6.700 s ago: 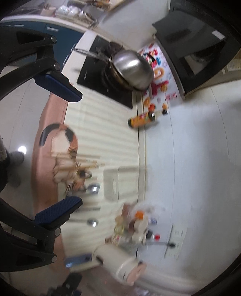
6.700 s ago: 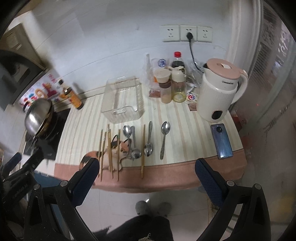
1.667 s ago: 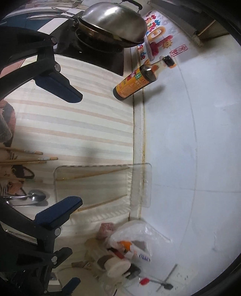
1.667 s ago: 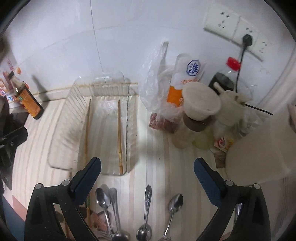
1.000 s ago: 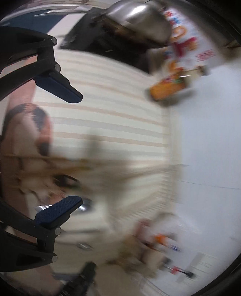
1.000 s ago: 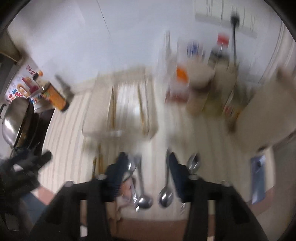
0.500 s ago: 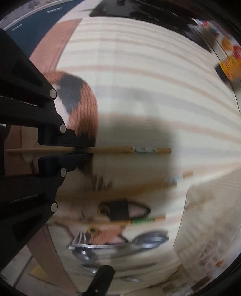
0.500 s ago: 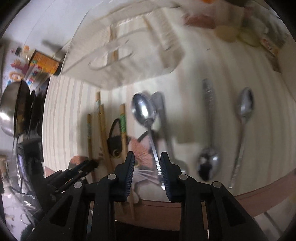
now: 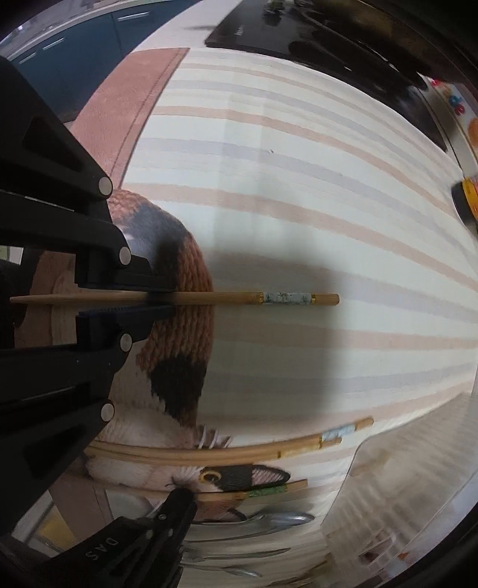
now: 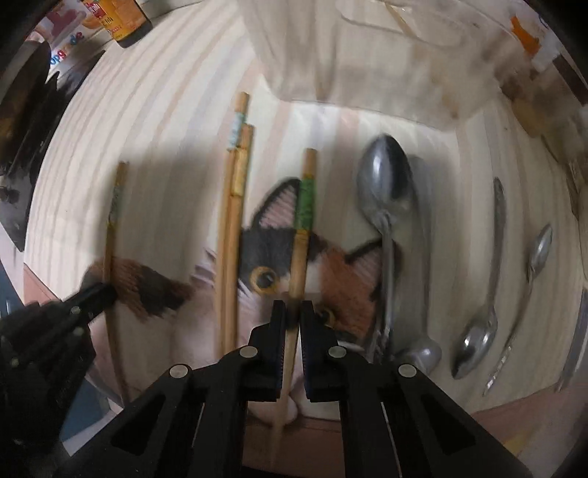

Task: Organize utensils
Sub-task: 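Move both tools back down to the chopsticks on the cat mat, then grasp a chopstick with the left tool while the right tool grasps a green-banded one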

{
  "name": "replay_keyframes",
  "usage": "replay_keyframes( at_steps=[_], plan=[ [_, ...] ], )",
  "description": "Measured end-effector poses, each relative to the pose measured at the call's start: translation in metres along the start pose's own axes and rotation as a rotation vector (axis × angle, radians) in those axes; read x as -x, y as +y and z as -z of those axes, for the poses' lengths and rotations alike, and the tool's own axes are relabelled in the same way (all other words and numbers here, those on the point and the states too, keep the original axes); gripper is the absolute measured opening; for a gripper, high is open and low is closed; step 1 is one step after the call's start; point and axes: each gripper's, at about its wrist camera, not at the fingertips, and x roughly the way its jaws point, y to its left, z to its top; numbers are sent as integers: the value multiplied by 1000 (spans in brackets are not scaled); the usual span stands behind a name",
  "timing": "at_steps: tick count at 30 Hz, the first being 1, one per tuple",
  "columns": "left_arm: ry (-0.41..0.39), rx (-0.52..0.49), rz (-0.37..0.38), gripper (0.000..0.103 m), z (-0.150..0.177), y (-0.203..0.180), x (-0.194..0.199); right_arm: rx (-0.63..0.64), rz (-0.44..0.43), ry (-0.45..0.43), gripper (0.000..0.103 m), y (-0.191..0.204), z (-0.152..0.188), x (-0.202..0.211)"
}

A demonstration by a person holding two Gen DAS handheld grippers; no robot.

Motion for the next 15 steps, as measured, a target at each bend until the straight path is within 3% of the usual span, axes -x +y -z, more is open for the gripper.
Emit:
replay_keyframes(
  at_steps=[10, 15],
  plan=[
    [-17, -86, 10, 5, -5, -38, 0, -39, 37, 37, 7, -36, 15, 0],
    [-9, -94, 13, 5, -8, -42, 0, -55, 9, 94, 18, -35, 27, -5]
  ],
)
